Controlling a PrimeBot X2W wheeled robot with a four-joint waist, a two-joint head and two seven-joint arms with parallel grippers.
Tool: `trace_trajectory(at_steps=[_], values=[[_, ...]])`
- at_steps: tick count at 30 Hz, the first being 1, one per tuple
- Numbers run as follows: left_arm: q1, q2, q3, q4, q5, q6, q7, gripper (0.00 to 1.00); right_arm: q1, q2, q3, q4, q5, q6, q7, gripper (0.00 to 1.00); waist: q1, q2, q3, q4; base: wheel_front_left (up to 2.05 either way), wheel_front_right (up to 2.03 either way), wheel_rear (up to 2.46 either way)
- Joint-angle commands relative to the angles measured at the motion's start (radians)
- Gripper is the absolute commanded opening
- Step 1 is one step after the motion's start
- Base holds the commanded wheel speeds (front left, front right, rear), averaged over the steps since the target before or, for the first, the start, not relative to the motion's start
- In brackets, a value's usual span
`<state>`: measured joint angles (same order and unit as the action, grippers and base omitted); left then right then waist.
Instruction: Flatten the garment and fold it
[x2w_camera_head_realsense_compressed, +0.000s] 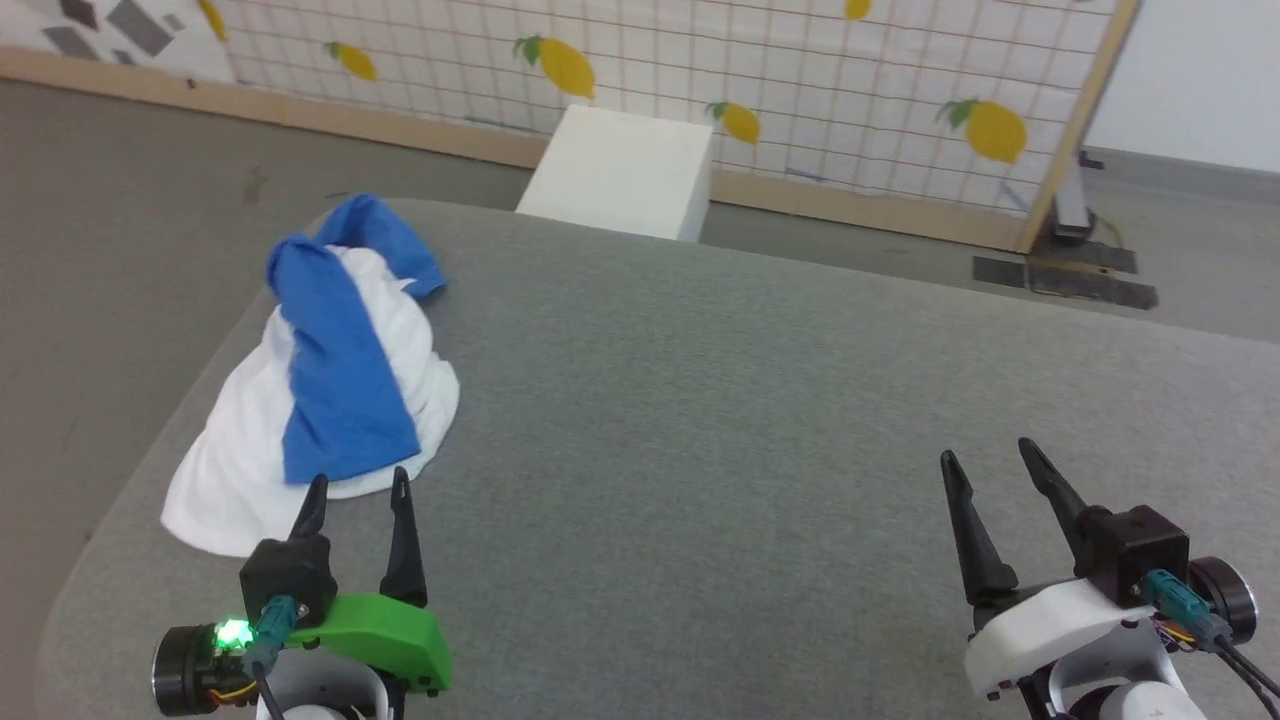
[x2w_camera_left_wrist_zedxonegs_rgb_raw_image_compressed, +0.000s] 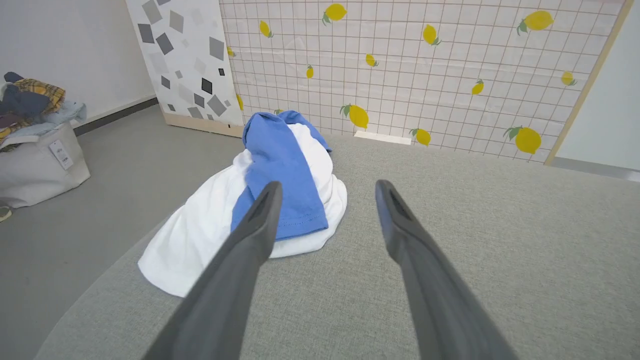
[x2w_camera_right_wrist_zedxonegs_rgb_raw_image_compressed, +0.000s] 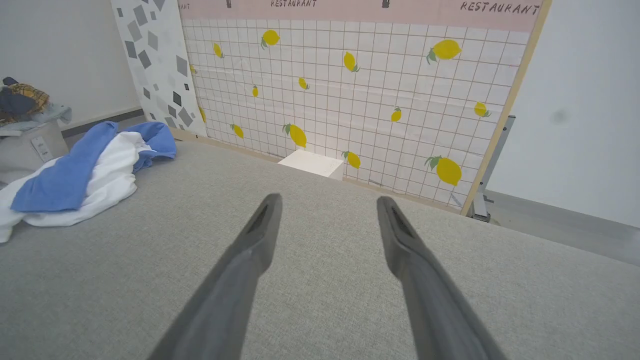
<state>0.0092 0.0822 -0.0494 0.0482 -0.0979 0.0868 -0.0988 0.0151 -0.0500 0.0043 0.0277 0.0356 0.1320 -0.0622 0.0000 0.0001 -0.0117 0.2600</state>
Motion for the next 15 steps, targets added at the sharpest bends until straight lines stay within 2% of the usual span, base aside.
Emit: trace_trajectory(at_steps=[1,15], values=[[-0.007,0.009,-0.005,0.0,-0.013,0.016,-0.014,1.0,-0.021,0.0,0.002,0.008,0.008,-0.001,-0.014,1.0,0.0,-0.0001,0.002,0.056,-0.22,-0.22,-0.22],[-0.004,0.014,-0.024,0.007,-0.039,0.05,-0.044,1.0,-0.023,0.0,0.004,0.017,0.017,-0.001,-0.033,1.0,0.0,-0.0001,0.001,0.129,-0.11,-0.11,-0.11]])
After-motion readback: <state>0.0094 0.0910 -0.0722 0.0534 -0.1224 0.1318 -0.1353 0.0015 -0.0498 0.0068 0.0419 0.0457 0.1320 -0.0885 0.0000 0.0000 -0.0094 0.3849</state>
